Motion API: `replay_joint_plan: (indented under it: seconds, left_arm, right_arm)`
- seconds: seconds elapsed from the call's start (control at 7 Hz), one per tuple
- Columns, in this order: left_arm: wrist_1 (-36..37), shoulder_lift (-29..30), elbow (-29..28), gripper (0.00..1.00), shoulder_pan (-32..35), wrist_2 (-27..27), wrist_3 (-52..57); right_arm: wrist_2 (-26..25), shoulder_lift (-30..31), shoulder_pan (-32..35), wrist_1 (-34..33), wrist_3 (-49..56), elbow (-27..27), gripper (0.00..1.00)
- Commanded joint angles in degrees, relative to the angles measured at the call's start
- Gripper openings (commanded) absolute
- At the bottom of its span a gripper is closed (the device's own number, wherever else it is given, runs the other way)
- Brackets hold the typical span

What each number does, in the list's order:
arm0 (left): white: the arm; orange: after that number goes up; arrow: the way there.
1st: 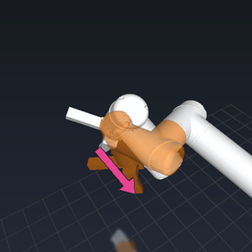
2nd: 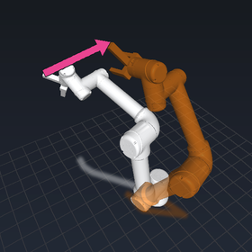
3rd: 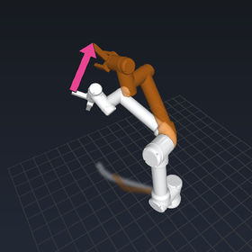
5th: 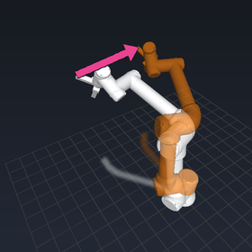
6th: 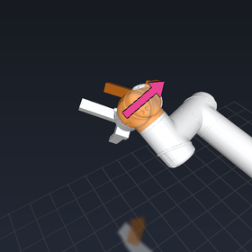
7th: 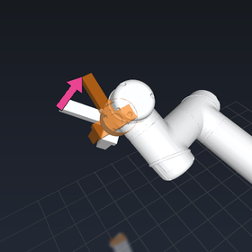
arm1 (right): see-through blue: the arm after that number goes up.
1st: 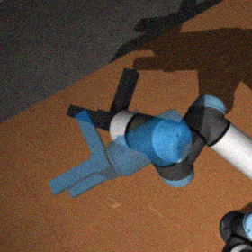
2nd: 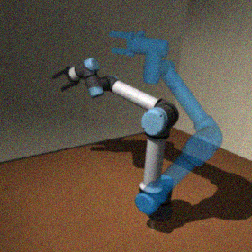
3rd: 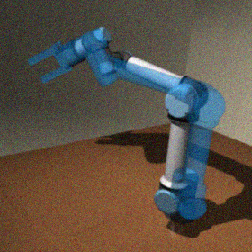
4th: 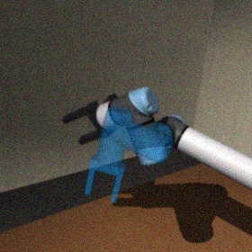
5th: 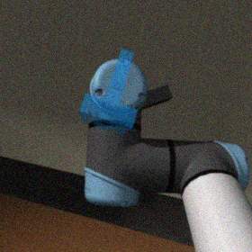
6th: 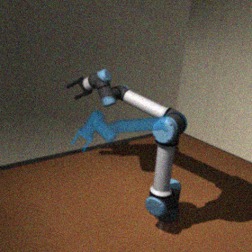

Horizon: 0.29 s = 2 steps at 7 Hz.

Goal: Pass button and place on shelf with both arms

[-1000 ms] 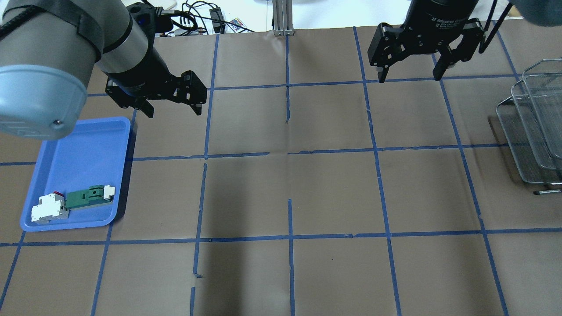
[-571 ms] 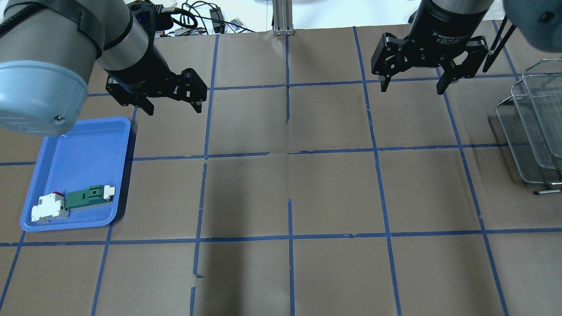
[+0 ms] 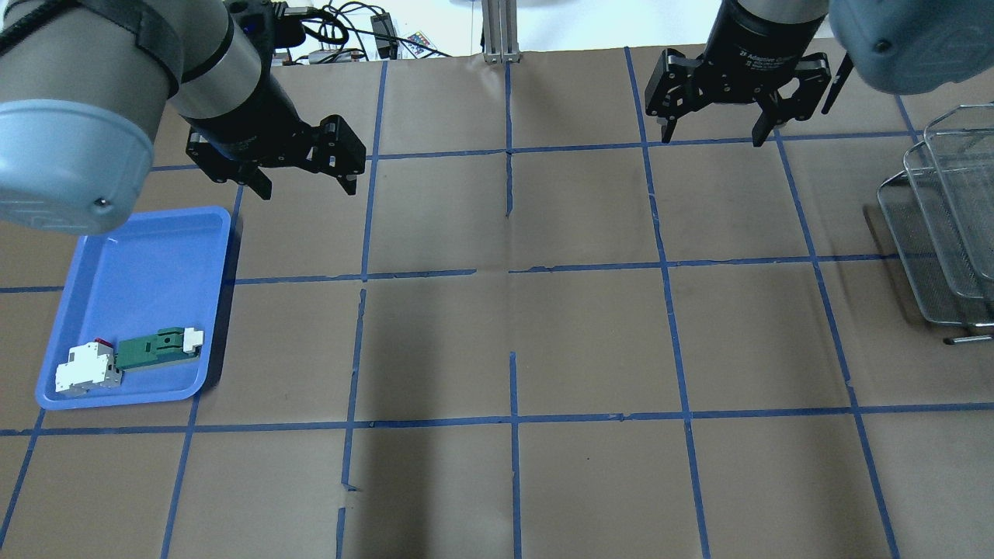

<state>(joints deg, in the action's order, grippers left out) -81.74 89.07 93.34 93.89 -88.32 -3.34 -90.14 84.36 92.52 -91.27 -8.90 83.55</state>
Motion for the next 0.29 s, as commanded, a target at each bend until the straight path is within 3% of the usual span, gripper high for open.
replay_joint_plan:
  seconds: [0.0,0.14]
  left_arm:
    - [0.0,-0.1,0.0,1.00,-0.1,0.0,0.0]
    - [0.0,-0.2,0.1,1.00,-0.1,0.1,0.0]
  right_arm:
    - [0.1,-0.8,-0.1,-0.9,0.2,0.0,1.00]
    - [0.2,-0.8,-0.1,-0.8,-0.1,0.0,1.00]
